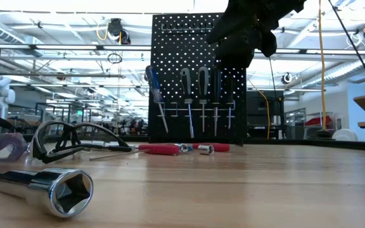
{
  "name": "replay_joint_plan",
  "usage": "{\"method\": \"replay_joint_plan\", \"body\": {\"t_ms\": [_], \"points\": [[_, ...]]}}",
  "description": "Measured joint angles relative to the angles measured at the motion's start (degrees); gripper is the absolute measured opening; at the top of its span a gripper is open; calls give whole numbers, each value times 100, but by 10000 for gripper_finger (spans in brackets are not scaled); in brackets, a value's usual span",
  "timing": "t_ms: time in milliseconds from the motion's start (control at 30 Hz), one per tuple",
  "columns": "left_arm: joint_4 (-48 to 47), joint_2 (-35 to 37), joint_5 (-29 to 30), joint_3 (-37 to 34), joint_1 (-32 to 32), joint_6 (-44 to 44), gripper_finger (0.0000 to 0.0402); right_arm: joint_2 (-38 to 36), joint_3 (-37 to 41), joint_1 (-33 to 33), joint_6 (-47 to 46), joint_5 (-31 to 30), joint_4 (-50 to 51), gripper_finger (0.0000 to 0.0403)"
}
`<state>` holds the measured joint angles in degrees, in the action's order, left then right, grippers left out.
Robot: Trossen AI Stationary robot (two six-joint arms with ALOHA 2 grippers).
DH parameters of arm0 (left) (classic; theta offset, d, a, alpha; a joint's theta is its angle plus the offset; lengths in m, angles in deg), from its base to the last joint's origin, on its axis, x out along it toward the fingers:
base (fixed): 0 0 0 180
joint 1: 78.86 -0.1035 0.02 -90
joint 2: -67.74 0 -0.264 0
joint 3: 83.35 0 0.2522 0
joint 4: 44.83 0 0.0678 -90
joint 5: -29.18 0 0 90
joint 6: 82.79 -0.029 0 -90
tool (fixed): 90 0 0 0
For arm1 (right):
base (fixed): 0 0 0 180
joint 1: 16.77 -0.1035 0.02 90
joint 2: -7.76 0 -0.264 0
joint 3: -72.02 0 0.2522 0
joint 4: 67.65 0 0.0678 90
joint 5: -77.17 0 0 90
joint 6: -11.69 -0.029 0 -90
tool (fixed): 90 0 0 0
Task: Hang tools onto peg board
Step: Hang the red screwdriver onto the peg board
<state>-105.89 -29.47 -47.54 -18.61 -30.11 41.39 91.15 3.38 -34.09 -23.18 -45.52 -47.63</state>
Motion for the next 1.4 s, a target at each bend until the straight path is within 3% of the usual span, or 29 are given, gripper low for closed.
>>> {"method": "replay_joint_plan", "body": {"t_ms": [300, 700, 1067, 1233, 1333, 1400], "points": [[-43, -2, 0, -2, 2, -2, 120, 1, 1, 0, 0, 0, 0, 169], [-135, 82, 60, -14, 2, -32, 119, 1, 1, -2, 0, 0, 0, 169], [-1303, 825, 381, 445, 25, -593, 118, 1, 1, -2, 46, -2, 0, 169], [-1733, 1412, 1258, 837, 35, -1153, 118, 1, 1, -2, 31, 0, -2, 169], [-1747, 1757, 2322, 1057, 35, -1800, 118, 1, 1, -14, 16, 66, -59, 169], [-1725, 1943, 3163, 1161, 37, -2362, 118, 32, 1, -15, 143, 417, -248, 169]]}}
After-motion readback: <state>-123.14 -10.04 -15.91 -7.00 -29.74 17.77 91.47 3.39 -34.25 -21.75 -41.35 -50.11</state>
